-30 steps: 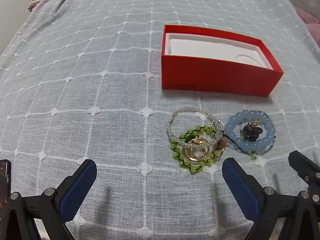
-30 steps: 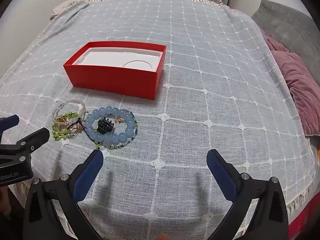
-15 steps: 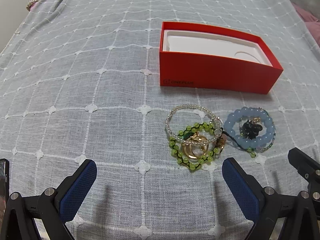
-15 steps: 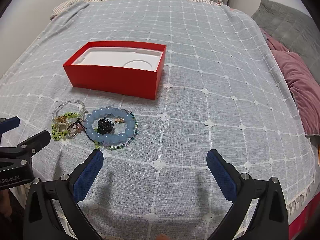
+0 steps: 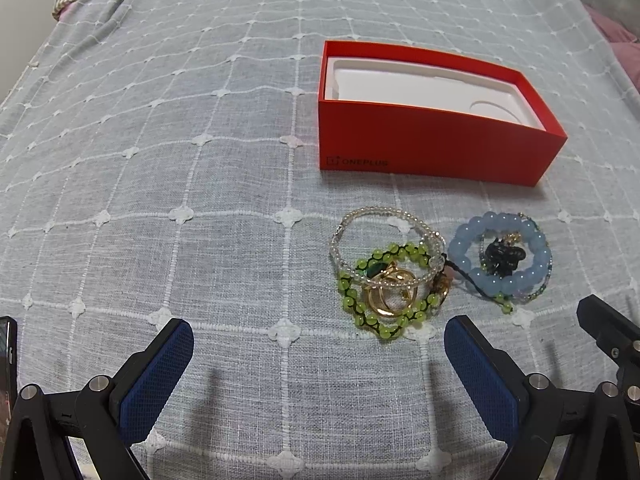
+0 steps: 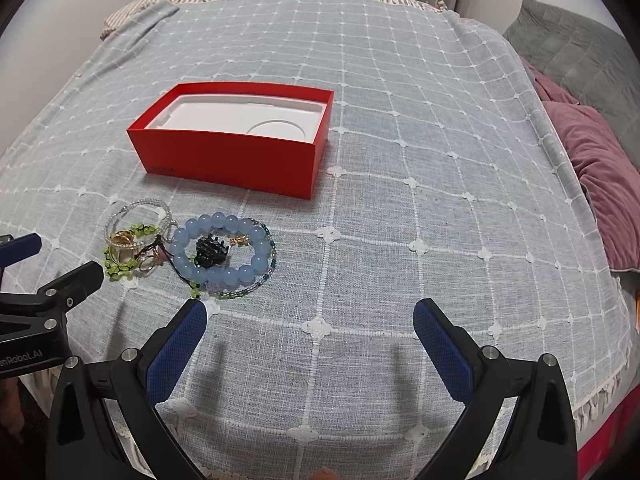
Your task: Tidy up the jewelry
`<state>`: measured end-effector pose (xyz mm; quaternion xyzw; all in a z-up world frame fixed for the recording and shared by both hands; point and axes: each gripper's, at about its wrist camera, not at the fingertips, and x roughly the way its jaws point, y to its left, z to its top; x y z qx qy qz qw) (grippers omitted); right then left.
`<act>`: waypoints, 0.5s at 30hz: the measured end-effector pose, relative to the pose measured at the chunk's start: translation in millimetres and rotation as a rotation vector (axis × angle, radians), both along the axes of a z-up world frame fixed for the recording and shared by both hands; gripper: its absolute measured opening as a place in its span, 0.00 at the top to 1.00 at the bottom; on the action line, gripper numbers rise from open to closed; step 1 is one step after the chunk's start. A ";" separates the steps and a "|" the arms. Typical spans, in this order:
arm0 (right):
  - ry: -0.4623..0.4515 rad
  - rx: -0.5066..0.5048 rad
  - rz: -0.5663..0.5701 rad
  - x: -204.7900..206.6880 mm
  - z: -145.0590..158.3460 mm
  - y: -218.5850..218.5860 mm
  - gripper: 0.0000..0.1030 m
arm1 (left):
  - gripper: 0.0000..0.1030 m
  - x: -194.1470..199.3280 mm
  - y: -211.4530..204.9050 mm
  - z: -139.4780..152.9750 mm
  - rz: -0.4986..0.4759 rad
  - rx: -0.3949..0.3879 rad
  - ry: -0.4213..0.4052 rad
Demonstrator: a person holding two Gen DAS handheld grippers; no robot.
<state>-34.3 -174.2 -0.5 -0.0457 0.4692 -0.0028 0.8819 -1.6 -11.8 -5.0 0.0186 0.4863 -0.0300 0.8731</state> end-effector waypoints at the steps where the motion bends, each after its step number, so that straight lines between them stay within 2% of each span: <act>1: -0.001 -0.001 0.000 -0.1 0.3 0.3 0.00 | 0.00 -0.3 -0.2 -0.1 -0.001 0.000 -0.001; 15: 0.000 -0.001 0.000 -0.3 0.6 -0.6 0.00 | 0.00 -1.0 0.5 -0.3 0.000 -0.002 0.000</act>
